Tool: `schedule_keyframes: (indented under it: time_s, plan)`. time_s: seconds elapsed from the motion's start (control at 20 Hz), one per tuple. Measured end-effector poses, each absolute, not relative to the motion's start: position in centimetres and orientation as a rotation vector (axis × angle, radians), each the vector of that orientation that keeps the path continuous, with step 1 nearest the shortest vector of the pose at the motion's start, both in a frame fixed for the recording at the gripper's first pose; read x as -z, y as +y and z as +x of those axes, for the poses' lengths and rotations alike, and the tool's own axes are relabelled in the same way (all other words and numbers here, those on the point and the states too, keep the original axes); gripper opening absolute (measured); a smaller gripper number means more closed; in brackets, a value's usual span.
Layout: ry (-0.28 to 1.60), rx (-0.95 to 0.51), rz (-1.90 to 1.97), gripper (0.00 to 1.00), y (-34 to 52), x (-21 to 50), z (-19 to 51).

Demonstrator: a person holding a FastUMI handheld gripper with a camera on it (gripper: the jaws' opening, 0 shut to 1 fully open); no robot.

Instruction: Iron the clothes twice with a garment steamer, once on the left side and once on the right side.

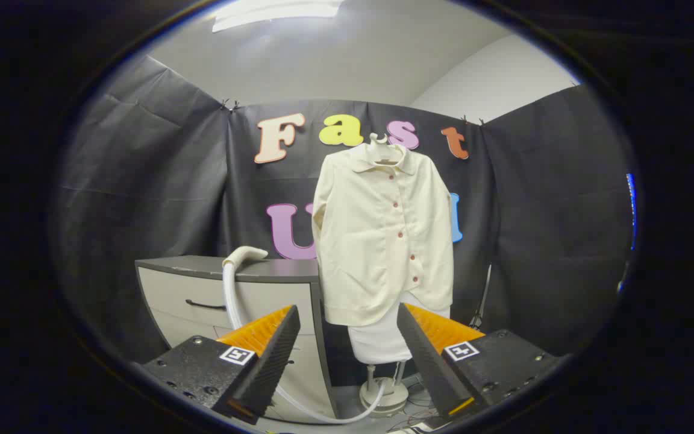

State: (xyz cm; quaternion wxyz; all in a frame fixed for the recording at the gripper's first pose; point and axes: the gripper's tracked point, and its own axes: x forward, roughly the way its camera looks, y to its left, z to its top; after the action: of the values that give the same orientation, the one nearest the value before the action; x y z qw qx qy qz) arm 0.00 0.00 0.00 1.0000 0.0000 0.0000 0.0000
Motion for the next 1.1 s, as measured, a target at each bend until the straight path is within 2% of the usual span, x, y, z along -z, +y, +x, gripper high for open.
schedule_keyframes:
  time_s: [0.8,1.1]
  plan:
    - [0.025,-0.026,0.036,0.98,1.3,0.4,0.8]
    - [0.070,-0.105,0.143,0.96,4.1,-1.1,2.3]
